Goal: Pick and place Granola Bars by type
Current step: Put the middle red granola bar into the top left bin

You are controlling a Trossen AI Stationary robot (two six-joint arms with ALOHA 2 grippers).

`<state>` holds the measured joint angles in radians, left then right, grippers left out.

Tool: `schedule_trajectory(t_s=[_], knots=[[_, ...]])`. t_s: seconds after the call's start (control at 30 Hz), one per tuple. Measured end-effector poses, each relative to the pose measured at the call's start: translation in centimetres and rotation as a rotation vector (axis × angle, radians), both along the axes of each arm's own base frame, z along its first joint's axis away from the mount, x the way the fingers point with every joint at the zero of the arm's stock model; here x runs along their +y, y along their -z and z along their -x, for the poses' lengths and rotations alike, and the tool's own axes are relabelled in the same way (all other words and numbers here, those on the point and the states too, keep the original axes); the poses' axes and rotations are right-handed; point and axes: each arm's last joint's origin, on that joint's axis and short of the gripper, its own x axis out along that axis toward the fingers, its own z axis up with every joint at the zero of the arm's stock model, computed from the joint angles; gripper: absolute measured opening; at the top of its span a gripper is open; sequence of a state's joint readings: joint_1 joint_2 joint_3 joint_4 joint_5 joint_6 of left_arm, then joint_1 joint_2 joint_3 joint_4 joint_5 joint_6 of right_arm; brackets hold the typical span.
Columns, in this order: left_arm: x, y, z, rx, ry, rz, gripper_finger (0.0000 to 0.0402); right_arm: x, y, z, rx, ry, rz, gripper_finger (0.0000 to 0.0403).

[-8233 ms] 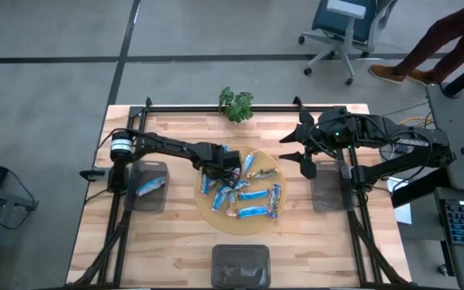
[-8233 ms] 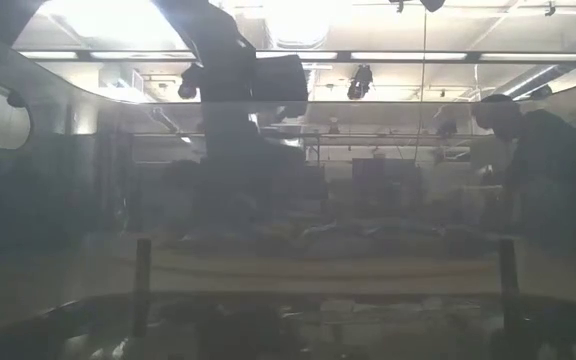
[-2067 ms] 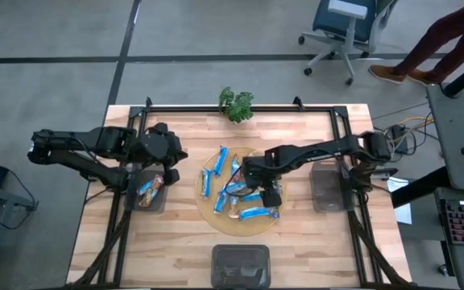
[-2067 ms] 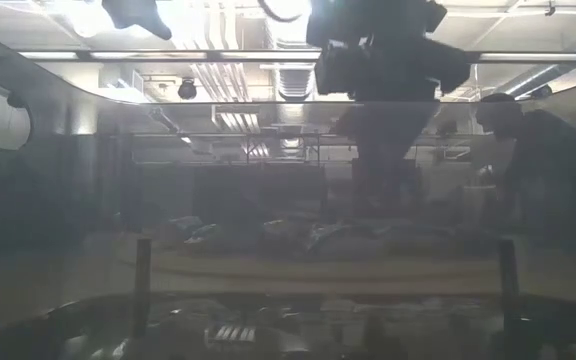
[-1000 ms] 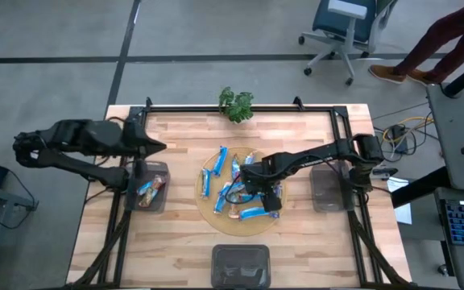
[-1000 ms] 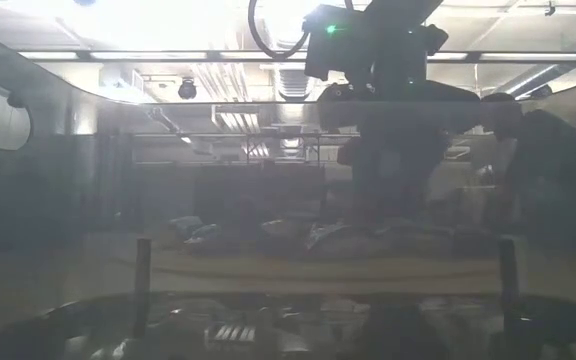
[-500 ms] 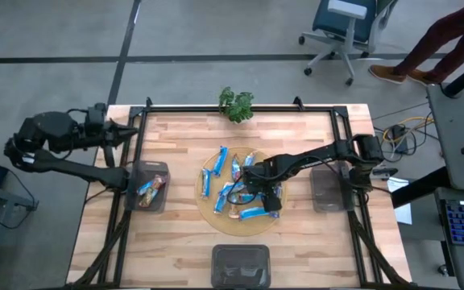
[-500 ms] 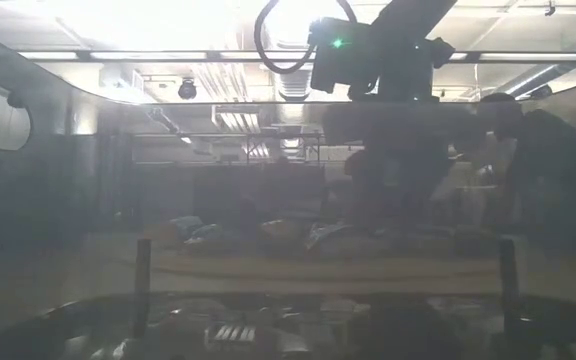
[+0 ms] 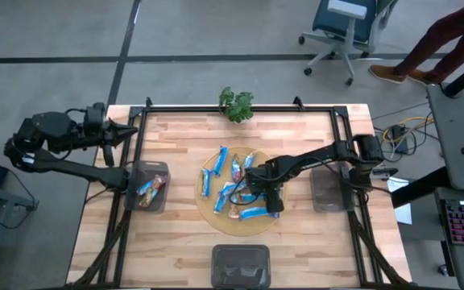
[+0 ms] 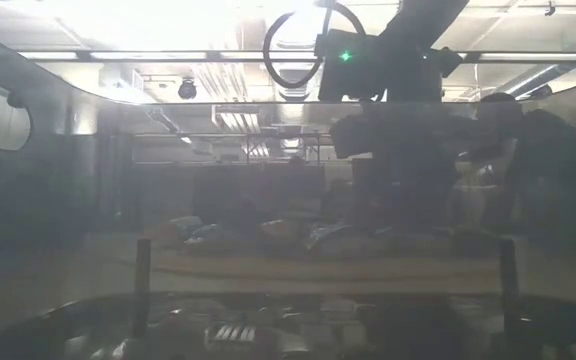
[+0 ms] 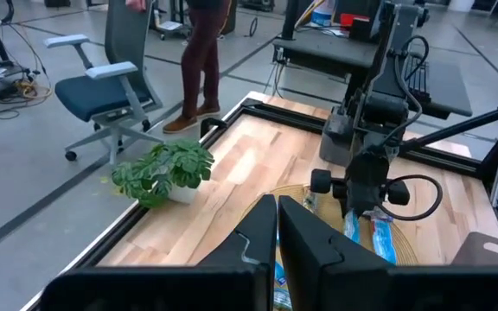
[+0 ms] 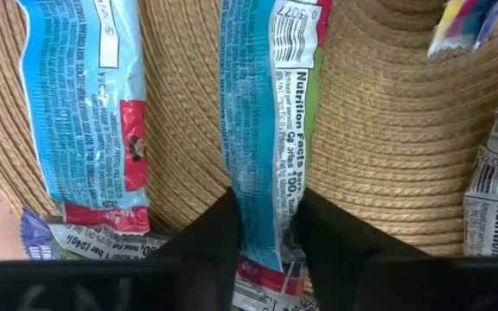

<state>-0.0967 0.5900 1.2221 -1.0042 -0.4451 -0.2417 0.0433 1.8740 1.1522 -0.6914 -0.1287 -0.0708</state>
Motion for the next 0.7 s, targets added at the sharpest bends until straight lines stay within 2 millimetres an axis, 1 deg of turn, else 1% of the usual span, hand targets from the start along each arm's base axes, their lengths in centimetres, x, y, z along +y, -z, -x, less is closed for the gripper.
schedule_trajectory(t_s=[0.1, 0.2, 0.37, 0.53, 0.63, 0.7], knots=[[0.0, 0.0, 0.0, 0.001, 0.000, 0.001, 0.0000, 0.0, -0.1, -0.1, -0.006, 0.000, -0.001, 0.0057], [0.0, 0.0, 0.0, 0.001, 0.000, 0.001, 0.0000, 0.0, -0.4, -0.4, -0.018, -0.001, -0.004, 0.0036], [0.0, 0.0, 0.0, 0.000, 0.000, 0.001, 0.0000, 0.1, -1.8, -1.1, -0.038, -0.002, -0.013, 0.0033], [0.0, 0.0, 0.2, -0.008, 0.000, 0.002, 0.0000, 0.1, -4.3, -2.0, -0.032, -0.010, -0.015, 0.0033], [0.0, 0.0, 0.3, -0.008, 0.001, 0.001, 0.0000, 0.2, -6.3, -2.5, -0.043, -0.024, -0.012, 0.0033], [0.0, 0.0, 0.5, -0.006, 0.001, -0.001, 0.0000, 0.2, -7.8, -3.0, -0.092, -0.025, -0.014, 0.0033]])
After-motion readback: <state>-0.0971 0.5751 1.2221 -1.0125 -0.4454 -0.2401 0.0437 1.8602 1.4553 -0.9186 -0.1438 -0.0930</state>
